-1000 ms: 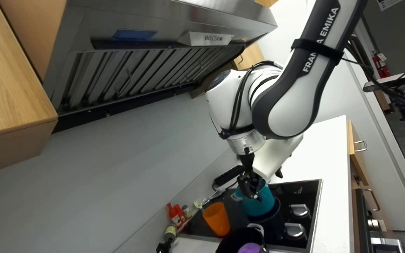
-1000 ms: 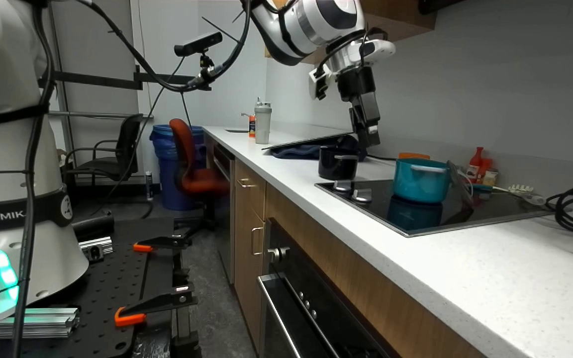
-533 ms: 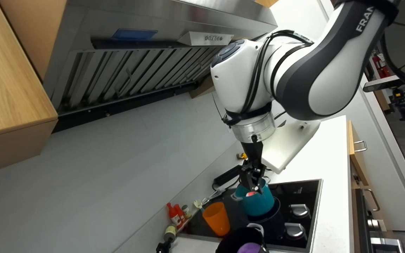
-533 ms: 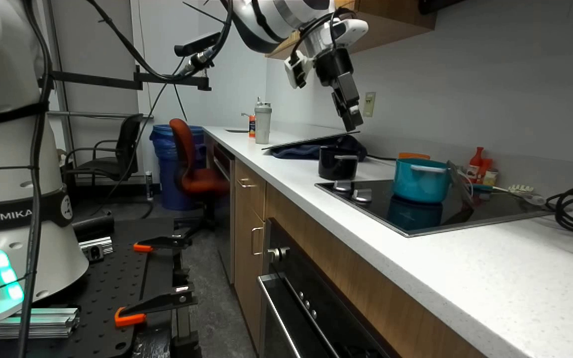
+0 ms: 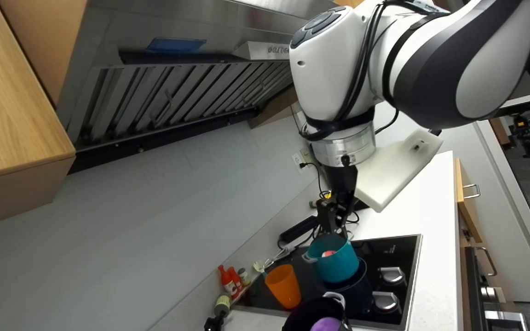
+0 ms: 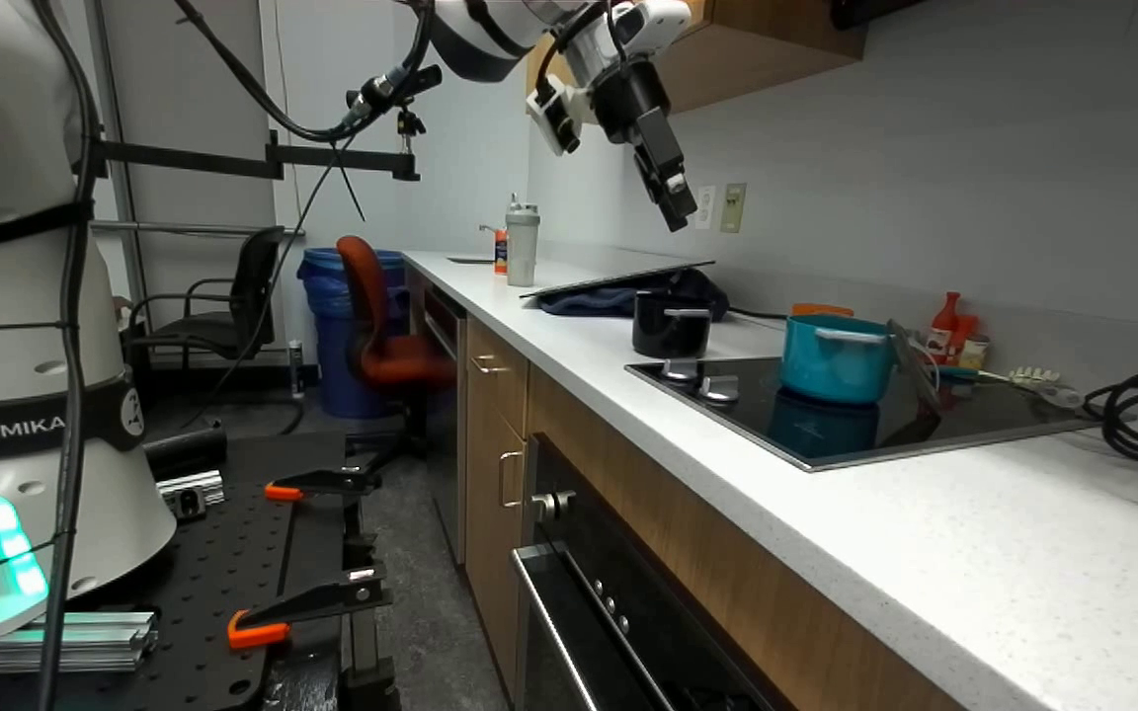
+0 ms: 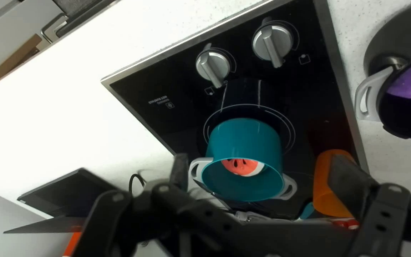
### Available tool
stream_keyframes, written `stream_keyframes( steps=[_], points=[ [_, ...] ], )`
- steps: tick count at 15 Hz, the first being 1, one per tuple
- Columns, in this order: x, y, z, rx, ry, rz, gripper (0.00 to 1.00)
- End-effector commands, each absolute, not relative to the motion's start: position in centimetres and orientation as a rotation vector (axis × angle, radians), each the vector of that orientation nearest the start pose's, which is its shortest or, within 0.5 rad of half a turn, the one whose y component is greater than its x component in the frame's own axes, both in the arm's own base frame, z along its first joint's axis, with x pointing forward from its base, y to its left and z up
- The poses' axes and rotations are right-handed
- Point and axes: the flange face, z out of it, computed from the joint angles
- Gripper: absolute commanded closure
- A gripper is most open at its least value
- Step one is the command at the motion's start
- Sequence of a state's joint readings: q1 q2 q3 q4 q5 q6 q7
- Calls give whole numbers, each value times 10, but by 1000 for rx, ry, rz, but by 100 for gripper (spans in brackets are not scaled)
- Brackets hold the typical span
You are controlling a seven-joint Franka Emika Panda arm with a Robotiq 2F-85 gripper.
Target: Knock the lid off the blue pot
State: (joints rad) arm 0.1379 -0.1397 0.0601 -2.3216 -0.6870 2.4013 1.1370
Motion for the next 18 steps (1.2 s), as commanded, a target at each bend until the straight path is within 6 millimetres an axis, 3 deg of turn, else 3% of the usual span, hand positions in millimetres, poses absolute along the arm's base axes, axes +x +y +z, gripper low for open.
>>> stream_keyframes(
  steps=[1, 9, 10, 18],
  points=[
    [480, 87, 434, -3194, 811, -924, 0],
    [465, 65, 451, -3166, 893, -975, 0],
    [477, 68, 446, -3190, 875, -902, 0],
    [477, 69, 443, -3197, 868, -896, 0]
  ],
)
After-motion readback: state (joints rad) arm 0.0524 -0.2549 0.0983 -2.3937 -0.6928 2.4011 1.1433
